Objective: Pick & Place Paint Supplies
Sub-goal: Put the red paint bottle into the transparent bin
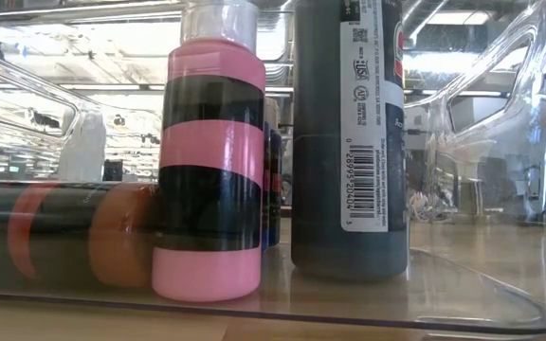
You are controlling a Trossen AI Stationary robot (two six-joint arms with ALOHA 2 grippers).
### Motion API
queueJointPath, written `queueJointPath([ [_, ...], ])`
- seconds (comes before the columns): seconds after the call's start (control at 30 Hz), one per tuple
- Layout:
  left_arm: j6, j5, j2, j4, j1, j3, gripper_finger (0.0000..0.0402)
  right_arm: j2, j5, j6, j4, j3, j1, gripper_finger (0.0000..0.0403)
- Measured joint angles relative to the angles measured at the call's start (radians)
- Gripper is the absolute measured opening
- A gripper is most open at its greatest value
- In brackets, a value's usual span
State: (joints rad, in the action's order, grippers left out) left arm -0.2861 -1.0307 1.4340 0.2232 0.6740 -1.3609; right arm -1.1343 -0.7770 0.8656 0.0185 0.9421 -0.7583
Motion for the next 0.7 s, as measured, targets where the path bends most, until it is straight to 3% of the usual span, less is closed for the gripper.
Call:
queueJointPath([
  [0.13,-0.166,0.150,-0.040,0.229,-0.063,0.000,0.0154,0.000,0.024,0.000,0.023,0.000,0.042,0.0270],
  [0.27,-0.348,0.344,-0.059,0.582,-0.146,0.000,0.0154,0.000,0.036,0.000,0.032,0.000,0.106,0.0270],
  [0.43,-0.491,0.534,-0.061,1.005,-0.240,0.015,0.0154,0.000,0.186,0.004,0.049,0.000,0.236,0.0270],
  [0.57,-0.501,0.612,-0.112,1.090,-0.289,0.124,0.0154,0.000,0.305,0.049,0.050,0.000,0.349,0.0270],
  [0.7,-0.523,0.692,-0.217,1.062,-0.342,0.321,0.0154,0.000,0.334,0.042,0.074,0.000,0.427,0.0270],
])
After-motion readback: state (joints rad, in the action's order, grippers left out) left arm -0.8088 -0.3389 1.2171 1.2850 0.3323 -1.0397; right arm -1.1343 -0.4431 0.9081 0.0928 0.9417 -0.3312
